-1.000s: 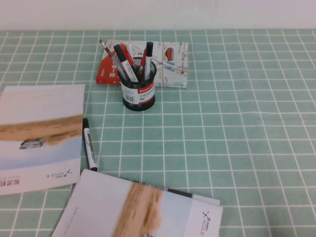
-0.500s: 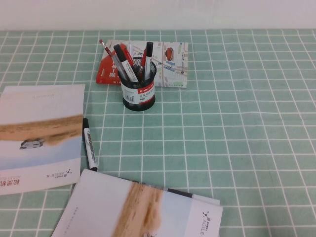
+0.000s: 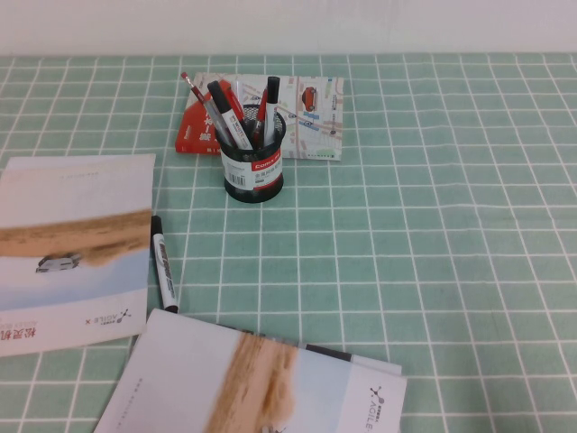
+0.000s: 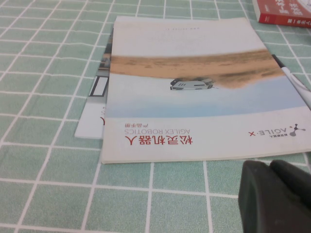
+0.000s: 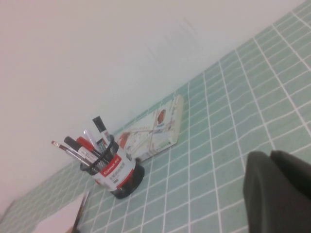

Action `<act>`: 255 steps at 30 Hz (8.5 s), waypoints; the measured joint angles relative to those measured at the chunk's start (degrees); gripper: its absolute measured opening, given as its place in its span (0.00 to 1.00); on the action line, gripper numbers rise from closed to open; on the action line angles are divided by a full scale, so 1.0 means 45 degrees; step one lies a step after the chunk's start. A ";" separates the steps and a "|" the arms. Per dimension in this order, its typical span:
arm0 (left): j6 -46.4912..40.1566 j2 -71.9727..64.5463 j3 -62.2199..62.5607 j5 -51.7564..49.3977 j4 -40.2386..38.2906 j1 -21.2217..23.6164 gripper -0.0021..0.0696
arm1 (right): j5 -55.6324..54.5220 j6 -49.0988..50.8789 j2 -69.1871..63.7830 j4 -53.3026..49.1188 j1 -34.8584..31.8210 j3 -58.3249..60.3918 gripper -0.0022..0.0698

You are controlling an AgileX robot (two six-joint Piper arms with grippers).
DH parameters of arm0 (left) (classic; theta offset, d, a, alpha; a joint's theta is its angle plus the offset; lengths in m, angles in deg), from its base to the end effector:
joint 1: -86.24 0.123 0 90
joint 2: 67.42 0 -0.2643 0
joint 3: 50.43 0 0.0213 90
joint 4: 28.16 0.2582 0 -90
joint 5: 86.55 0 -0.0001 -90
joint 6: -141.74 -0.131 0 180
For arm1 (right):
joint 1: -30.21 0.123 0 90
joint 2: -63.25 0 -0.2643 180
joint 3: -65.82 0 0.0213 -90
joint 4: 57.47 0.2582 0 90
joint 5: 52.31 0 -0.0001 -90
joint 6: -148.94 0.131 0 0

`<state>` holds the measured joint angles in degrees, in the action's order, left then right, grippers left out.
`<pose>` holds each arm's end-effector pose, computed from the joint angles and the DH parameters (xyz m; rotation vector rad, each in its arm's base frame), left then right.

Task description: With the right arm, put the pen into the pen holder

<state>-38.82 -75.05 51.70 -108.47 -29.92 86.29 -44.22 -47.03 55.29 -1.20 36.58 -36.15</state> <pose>0.1187 -0.0014 0.1603 -0.0105 1.8747 -0.0230 0.1219 0.0291 0.1977 0.3798 1.5817 0.7219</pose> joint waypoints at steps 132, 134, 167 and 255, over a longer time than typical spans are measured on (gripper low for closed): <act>0.0000 0.0000 0.0000 0.0000 0.0000 0.0041 0.02 | 1.3727 0.7477 -3.2773 -1.3163 0.9796 -3.2255 0.19; 0.0000 0.0000 0.0000 0.0000 0.0000 0.0041 0.02 | 1.3792 0.7223 -3.2683 -1.3117 0.9641 -3.2255 0.19; 0.0000 0.0000 0.0000 0.0000 0.0000 0.0061 0.02 | -1.0247 0.5631 -2.5614 -1.3035 0.7653 -1.6641 0.19; 0.0000 0.0000 0.0000 0.0000 0.0000 0.0061 0.02 | 0.8053 0.1598 -1.4792 -1.1173 0.7850 -1.2815 0.00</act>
<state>-38.82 -75.05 51.70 -108.47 -29.92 86.57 -7.98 -39.84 -11.27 -51.48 71.91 -93.81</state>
